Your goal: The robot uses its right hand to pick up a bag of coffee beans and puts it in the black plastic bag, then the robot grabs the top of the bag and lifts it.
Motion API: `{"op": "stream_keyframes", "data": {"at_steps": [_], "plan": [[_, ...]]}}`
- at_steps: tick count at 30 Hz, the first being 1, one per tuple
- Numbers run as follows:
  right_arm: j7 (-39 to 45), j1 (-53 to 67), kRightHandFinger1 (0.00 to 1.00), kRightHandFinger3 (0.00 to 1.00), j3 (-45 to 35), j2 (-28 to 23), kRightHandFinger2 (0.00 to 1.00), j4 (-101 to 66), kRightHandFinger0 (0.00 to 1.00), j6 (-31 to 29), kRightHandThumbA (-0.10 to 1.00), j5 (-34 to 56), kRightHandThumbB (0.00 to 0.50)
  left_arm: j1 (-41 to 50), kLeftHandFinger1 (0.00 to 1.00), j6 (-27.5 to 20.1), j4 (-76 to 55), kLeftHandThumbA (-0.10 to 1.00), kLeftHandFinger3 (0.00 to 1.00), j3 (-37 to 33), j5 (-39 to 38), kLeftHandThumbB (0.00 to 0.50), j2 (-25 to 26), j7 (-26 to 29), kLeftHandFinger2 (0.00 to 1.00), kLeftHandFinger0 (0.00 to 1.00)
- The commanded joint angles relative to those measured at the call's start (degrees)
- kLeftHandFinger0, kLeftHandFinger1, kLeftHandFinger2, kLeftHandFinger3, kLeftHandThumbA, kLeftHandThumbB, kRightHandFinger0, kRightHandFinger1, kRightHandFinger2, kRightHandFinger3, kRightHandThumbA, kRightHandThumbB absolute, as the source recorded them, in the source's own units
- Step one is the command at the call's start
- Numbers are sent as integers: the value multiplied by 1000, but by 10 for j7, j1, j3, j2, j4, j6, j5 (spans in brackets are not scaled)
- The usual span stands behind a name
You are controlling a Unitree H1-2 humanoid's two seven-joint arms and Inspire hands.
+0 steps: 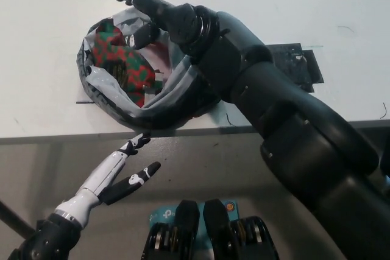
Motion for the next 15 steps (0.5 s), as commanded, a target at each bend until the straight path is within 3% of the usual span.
{"op": "stream_keyframes", "data": {"at_steps": [1, 3, 7, 11, 15], "plan": [[-19, -38, 1000, 1000, -7, -17, 1000, -12, 1000, -27, 659, -18, 316, -13, 1000, -9, -12, 849, 1000, 2, -7, 129, 14, -7, 1000, 1000], [-71, -38, 1000, 1000, 2, -23, 1000, -17, 1000, -32, 721, -38, 309, -12, 1000, -11, -11, 838, 1000, 2, -8, 127, 12, -7, 1000, 1000], [-162, -31, 1000, 1000, 23, -32, 1000, -18, 1000, -29, 778, -79, 343, -8, 1000, -20, -6, 844, 1000, 0, -5, 135, 12, -4, 1000, 1000], [-200, -24, 1000, 1000, 58, -37, 1000, -10, 1000, -6, 871, -118, 388, -7, 1000, -23, -3, 846, 1000, 0, -5, 141, 11, -2, 1000, 1000], [-209, -19, 1000, 1000, 60, -39, 1000, -5, 1000, 17, 880, -117, 408, -9, 1000, -25, -3, 868, 1000, -1, -3, 150, 13, -2, 1000, 1000]]}}
